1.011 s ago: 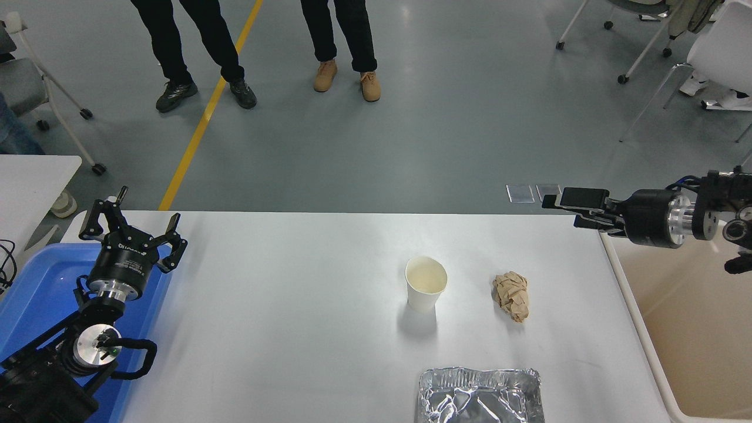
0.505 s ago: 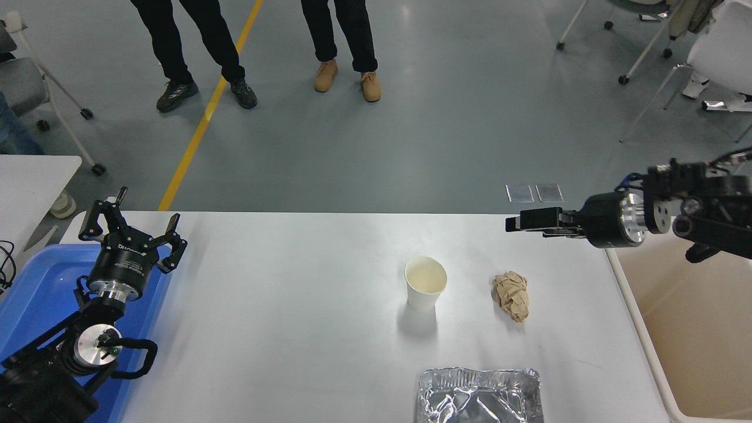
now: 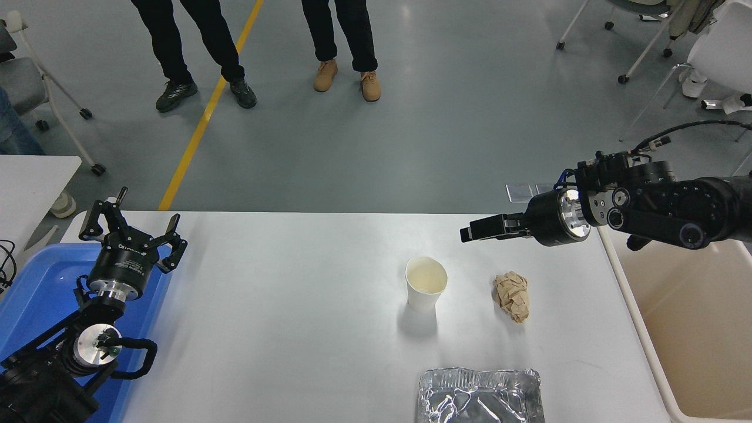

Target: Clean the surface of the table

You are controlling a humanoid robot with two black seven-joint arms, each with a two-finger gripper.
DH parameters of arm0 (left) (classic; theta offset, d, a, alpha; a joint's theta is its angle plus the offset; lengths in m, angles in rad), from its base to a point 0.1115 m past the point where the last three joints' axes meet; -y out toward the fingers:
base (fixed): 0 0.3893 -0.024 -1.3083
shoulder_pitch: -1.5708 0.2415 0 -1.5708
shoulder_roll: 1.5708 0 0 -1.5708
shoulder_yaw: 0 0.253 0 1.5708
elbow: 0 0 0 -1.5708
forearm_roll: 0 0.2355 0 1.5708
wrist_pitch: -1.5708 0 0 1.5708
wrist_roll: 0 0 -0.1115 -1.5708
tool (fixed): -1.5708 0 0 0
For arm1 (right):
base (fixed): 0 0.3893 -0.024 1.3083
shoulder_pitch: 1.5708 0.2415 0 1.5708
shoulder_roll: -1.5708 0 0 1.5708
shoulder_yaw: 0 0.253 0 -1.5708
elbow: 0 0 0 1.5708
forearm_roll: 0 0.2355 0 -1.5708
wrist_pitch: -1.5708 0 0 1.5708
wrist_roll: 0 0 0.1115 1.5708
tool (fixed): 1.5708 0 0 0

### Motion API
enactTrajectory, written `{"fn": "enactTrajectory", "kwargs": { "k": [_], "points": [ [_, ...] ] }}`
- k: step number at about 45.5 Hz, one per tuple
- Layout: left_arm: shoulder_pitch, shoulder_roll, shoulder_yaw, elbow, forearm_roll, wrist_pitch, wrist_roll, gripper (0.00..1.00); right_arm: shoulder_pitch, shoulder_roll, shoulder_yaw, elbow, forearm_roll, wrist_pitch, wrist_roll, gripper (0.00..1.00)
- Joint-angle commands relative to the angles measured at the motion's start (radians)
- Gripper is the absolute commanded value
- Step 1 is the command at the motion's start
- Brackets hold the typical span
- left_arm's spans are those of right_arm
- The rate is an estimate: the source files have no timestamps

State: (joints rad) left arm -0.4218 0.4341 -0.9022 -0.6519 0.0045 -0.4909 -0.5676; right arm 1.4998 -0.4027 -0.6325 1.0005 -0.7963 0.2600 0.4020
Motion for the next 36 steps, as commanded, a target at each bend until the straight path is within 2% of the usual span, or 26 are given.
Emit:
{"fn": "enactTrajectory", "kwargs": {
  "k": [1,14,36],
  "points": [
    [0.000,0.000,0.000,0.000,0.000,0.000,0.000,0.99,-0.007,0.113,-0.032,-0.062,0.022,-0.002,0.000,0.99],
    [0.000,0.000,-0.001,0.000,0.000,0.000,0.000,0.99,-0.087,0.226,-0.032,-0.198,0.042,-0.039,-0.002,0.99],
    [0.000,0.000,0.000,0.000,0.000,0.000,0.000,0.99,-0.240,0.252,-0.032,-0.306,0.037,-0.085,-0.002,0.99]
  ]
}}
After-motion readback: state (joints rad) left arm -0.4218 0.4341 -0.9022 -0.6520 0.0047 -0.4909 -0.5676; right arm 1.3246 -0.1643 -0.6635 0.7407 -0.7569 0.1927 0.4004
